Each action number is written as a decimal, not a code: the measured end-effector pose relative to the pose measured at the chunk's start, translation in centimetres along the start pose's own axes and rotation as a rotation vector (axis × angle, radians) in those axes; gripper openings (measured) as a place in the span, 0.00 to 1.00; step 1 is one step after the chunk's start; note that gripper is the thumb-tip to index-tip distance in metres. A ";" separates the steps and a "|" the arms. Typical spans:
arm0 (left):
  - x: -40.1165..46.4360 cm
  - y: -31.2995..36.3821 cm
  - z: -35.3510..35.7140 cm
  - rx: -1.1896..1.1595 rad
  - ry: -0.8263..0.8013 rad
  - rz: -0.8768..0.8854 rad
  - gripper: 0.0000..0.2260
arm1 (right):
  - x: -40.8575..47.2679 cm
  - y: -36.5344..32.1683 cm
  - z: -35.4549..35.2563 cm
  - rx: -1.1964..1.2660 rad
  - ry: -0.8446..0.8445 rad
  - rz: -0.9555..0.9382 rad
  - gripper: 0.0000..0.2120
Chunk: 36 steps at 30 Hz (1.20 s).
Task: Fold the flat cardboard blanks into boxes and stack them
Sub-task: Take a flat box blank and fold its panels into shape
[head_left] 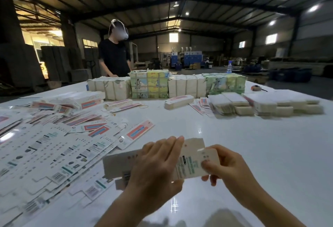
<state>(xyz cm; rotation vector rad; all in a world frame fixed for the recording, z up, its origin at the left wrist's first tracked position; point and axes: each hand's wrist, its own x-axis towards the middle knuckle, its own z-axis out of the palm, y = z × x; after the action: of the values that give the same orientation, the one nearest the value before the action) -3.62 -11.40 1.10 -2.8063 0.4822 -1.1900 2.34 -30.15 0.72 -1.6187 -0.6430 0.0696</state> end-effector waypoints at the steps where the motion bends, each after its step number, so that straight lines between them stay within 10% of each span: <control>1: -0.1 0.1 0.1 0.015 0.013 0.018 0.39 | -0.2 0.1 -0.1 0.009 0.011 -0.017 0.11; 11: 0.2 -0.5 -3.3 -0.202 -0.139 -0.017 0.28 | -0.8 -0.4 -0.7 -0.196 0.170 -0.468 0.12; 16: -0.3 -0.7 -2.8 -0.464 -0.452 -0.133 0.43 | -1.2 -0.9 0.0 -0.221 0.164 -0.643 0.05; 19: -0.6 -0.3 -1.6 -0.445 -0.351 -0.137 0.45 | -1.4 -0.9 0.3 -0.155 0.140 -0.543 0.13; 23: -1.0 -0.1 -0.8 -0.260 -0.215 -0.124 0.40 | -0.9 -1.0 0.1 0.540 -0.023 0.033 0.33; 28: -1.4 0.0 -0.4 -0.189 -0.176 -0.143 0.39 | -0.4 -0.3 0.5 0.501 -0.191 0.192 0.12; 36: -1.6 1.3 -0.6 -0.151 -0.175 -0.124 0.39 | -0.3 0.6 0.0 0.619 -0.178 0.275 0.17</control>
<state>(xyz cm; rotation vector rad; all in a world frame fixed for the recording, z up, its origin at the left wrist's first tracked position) -5.43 -12.15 0.19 -3.0749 0.4063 -0.9503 2.30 -30.23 0.09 -1.0926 -0.4653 0.5655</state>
